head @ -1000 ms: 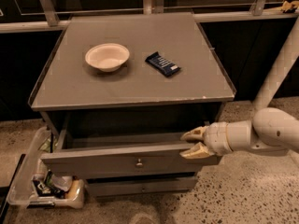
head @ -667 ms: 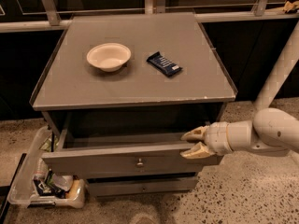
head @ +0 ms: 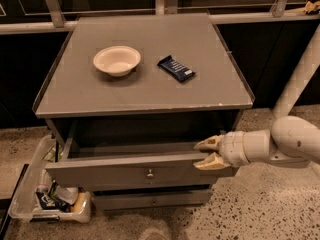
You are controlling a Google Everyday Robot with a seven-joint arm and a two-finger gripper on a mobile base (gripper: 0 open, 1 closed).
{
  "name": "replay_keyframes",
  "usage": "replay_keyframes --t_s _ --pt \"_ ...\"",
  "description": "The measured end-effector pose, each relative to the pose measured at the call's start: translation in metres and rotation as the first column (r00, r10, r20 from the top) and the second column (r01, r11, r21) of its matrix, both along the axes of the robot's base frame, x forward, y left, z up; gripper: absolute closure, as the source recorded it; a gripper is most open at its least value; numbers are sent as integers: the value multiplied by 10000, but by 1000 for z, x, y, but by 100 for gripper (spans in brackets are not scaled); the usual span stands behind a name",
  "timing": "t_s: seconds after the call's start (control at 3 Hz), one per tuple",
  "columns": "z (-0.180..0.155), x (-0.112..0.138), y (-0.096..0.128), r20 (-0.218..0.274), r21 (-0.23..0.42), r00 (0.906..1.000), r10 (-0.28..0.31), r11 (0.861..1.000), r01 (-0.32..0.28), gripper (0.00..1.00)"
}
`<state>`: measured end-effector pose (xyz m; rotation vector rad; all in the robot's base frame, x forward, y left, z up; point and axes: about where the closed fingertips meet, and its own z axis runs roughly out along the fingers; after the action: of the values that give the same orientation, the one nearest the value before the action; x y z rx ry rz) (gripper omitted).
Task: Open top drawer
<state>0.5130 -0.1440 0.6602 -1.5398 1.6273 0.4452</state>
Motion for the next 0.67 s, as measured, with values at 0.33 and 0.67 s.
replay_keyframes --t_s 0.33,0.67 --pt "-1 -1 0 -10 27 10000 5 10000 -5 12" --pt "-22 -31 -12 -136 447 9998 137 9989 -131 14"
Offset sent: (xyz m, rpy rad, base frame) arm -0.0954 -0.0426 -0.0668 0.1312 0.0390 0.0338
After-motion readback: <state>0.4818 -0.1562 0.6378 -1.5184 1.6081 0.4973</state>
